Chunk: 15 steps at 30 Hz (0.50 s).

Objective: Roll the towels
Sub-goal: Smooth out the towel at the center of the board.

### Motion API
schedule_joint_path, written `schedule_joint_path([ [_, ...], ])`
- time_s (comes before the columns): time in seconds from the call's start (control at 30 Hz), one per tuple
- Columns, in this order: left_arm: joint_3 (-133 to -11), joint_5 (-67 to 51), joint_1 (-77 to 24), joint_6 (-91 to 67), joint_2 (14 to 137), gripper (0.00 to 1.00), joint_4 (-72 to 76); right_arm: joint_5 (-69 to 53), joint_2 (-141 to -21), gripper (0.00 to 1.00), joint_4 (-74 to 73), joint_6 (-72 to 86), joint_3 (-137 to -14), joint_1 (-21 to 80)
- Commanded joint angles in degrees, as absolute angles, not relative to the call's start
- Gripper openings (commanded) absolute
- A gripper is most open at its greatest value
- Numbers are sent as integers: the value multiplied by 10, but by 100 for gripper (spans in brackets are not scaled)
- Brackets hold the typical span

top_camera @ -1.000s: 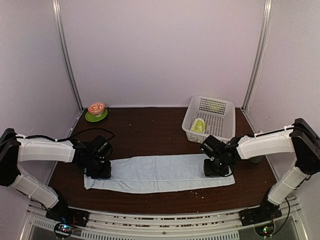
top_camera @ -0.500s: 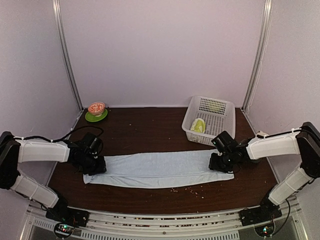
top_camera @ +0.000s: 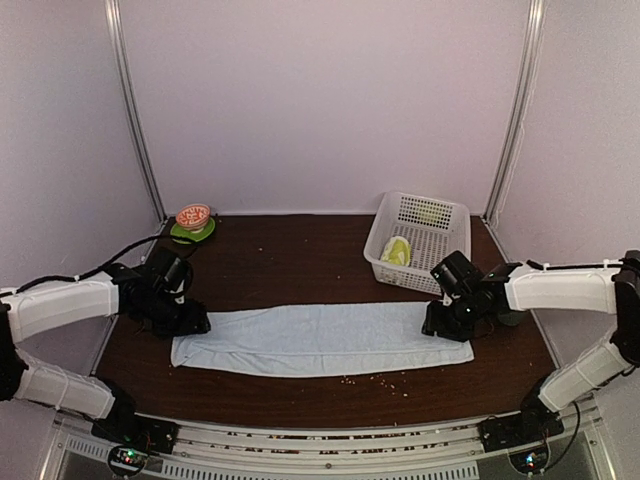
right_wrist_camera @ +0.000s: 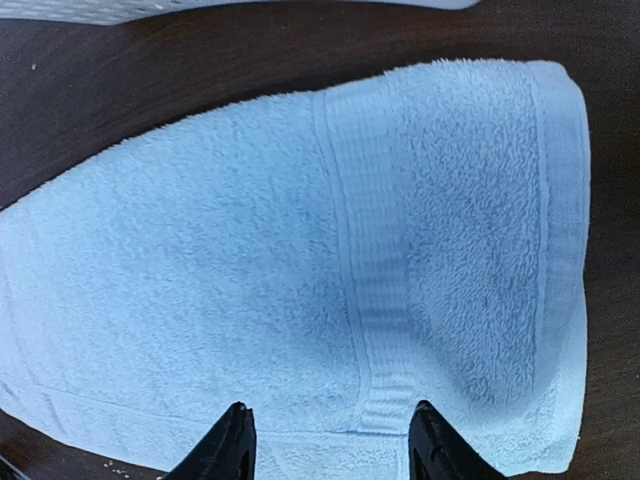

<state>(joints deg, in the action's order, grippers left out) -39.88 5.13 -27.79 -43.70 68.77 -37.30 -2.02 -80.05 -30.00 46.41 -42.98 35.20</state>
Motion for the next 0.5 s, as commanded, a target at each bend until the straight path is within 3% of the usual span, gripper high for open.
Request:
schedule_joint_path([
  [0.0, -414, 62, -277, -433, 631, 77, -447, -26, -761, 53, -351, 442, -459, 349],
  [0.27, -324, 91, -269, -537, 547, 72, -461, 50, -657, 52, -371, 439, -421, 346],
  [0.47, -291, 82, -240, -573, 550, 65, -419, 67, -604, 51, -352, 450, -382, 337],
])
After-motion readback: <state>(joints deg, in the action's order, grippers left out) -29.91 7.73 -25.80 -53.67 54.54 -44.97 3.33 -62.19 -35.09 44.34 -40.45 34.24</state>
